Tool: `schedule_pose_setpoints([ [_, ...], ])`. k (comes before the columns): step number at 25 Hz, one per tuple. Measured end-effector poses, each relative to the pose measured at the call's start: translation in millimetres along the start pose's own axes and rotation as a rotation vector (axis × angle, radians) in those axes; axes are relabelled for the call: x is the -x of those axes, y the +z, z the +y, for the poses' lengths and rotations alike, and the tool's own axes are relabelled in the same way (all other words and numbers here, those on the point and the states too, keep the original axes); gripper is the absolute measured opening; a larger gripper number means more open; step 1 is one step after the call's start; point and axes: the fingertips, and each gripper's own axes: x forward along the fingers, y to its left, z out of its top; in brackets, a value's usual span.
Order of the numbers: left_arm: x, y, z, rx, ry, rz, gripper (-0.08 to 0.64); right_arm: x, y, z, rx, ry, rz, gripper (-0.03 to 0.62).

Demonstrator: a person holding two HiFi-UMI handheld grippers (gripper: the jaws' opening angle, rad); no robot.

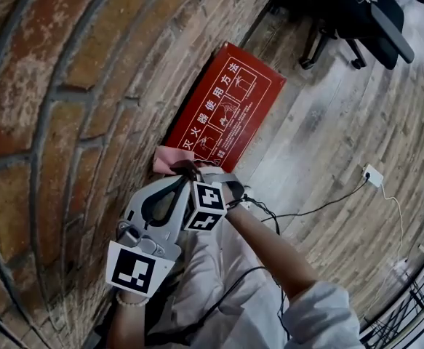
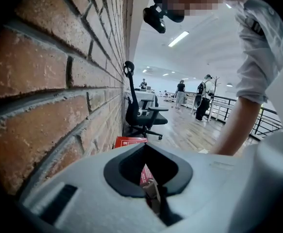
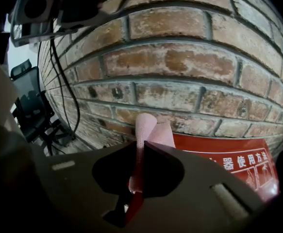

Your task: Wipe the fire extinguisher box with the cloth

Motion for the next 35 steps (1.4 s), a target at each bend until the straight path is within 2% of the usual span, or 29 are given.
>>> schedule_pose_setpoints([
  [6,0,2,3,-0.008,-0.003,-0.005,-0.003,-4,0,12,0.037,0.009,0.013,0.026],
  [14,1,16,5,-0.014,0.004,-0.022,-0.003,25,10,-22,0.019,-0.111,-0.045,0.026],
  [22,-11,33,-3,-0.051,-0.022,-0.046,-0.003,80,4,-90,-0.014,-0.270,-0.076,0.026],
  [27,-23,34,-13,-0.063,-0.048,-0.049,-0.003,113,-9,-140,-0.015,-0.377,-0.060,0.026],
  [32,-34,36,-20,-0.149,-0.082,-0.047,-0.003,136,-23,-189,0.005,-0.468,-0.022,0.026],
  [35,-40,37,-20,-0.163,-0.087,-0.050,-0.003,146,-29,-218,0.005,-0.519,-0.001,0.026],
])
